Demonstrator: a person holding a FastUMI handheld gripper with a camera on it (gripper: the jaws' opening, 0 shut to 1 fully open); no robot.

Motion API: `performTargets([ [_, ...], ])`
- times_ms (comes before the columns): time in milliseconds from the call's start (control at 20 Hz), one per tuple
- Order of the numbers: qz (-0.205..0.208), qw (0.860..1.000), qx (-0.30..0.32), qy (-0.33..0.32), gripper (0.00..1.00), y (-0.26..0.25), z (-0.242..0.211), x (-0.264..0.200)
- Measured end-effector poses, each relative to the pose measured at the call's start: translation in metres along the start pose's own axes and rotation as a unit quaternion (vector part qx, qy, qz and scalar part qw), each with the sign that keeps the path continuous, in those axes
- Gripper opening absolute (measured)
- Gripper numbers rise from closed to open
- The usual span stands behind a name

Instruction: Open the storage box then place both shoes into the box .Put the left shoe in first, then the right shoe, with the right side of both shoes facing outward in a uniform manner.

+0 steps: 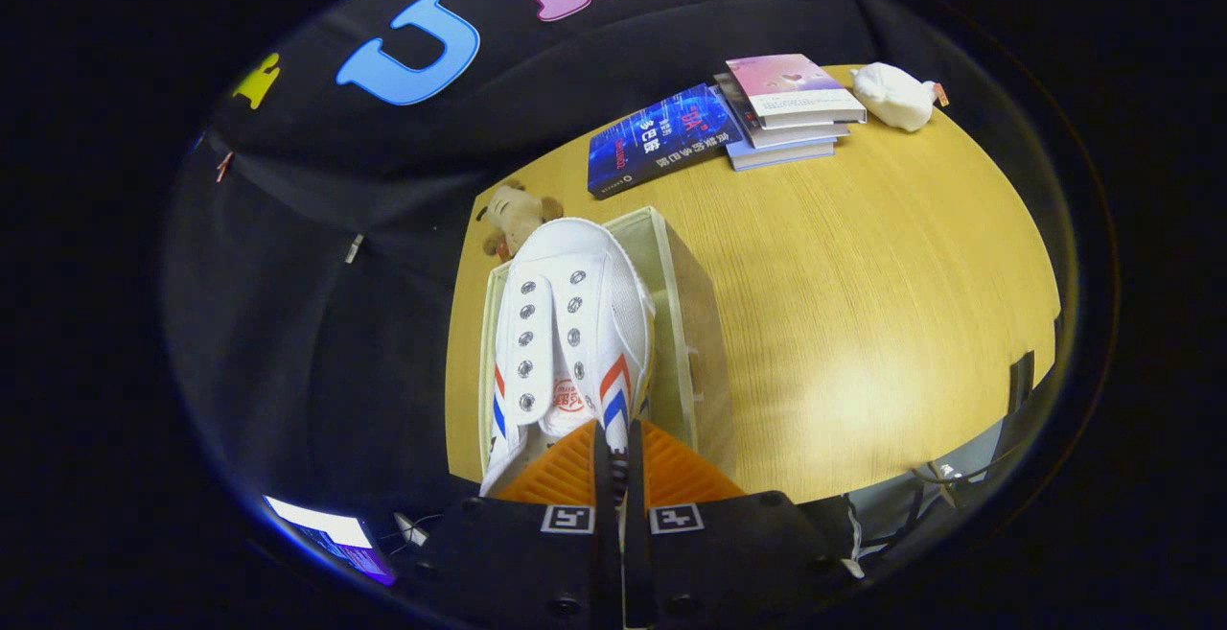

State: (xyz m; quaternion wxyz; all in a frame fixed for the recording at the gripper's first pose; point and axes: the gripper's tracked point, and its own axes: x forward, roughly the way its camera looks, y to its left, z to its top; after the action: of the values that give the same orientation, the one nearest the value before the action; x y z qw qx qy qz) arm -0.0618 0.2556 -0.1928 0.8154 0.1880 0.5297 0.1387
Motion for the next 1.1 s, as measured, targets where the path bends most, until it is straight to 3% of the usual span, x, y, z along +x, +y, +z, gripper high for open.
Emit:
performTargets([
  [200, -0.045, 0.999, -0.003, 0.011, 0.06, -0.012, -0.009, 0.005],
  [300, -0.043, 0.999, -0.002, 0.014, 0.11, -0.006, -0.011, 0.009],
  [500, -0.009, 1.0, -0.012, -0.006, 0.52, 0.016, -0.002, -0.006],
  [600, -0.03, 0.999, -0.035, -0.026, 1.0, 0.004, 0.008, -0.02],
  [900, -0.037, 0.993, -0.052, -0.1, 0.99, -0.025, 0.054, -0.043],
  [1100, -0.029, 0.984, -0.1, -0.142, 0.99, -0.047, 0.086, -0.068],
])
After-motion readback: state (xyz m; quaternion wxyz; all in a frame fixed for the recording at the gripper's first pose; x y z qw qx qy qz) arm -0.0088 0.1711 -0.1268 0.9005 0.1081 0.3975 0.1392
